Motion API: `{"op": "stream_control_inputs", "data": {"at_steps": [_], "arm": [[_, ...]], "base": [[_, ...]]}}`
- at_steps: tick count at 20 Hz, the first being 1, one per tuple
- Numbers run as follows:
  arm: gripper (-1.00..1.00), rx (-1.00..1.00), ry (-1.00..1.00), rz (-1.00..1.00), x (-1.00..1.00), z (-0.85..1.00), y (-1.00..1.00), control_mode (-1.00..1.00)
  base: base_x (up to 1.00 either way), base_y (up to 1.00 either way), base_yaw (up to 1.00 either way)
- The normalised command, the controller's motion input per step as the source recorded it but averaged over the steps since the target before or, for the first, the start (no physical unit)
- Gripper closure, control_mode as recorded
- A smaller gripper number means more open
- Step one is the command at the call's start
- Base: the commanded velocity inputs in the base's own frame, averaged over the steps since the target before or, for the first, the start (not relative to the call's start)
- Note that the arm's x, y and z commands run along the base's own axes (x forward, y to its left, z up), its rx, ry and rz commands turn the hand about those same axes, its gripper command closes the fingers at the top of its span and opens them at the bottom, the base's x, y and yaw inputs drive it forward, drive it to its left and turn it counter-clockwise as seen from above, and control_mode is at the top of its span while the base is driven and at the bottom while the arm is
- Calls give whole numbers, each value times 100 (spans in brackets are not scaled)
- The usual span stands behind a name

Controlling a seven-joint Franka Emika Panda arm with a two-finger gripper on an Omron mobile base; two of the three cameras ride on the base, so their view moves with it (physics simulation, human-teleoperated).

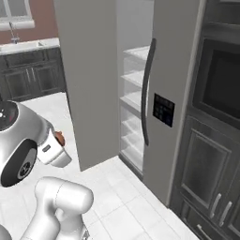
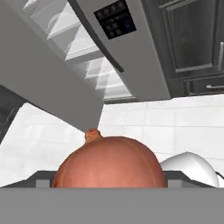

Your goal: Place the cold items (onion and orange) from the fridge in one tupperware on the dining counter. Place the warm items (hot dog and kebab skewer) in the stove area in another tupperware.

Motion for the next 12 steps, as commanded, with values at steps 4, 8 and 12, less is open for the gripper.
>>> {"op": "stream_control_inputs", "data": {"at_steps": [4, 8, 12], "arm": [[100, 0, 0, 0, 0, 0, 0, 100], [100, 0, 0, 0, 0, 0, 0, 100], [100, 0, 0, 0, 0, 0, 0, 100]], "base": [[-83, -60, 55], [-89, -60, 54], [-100, -56, 51]]}}
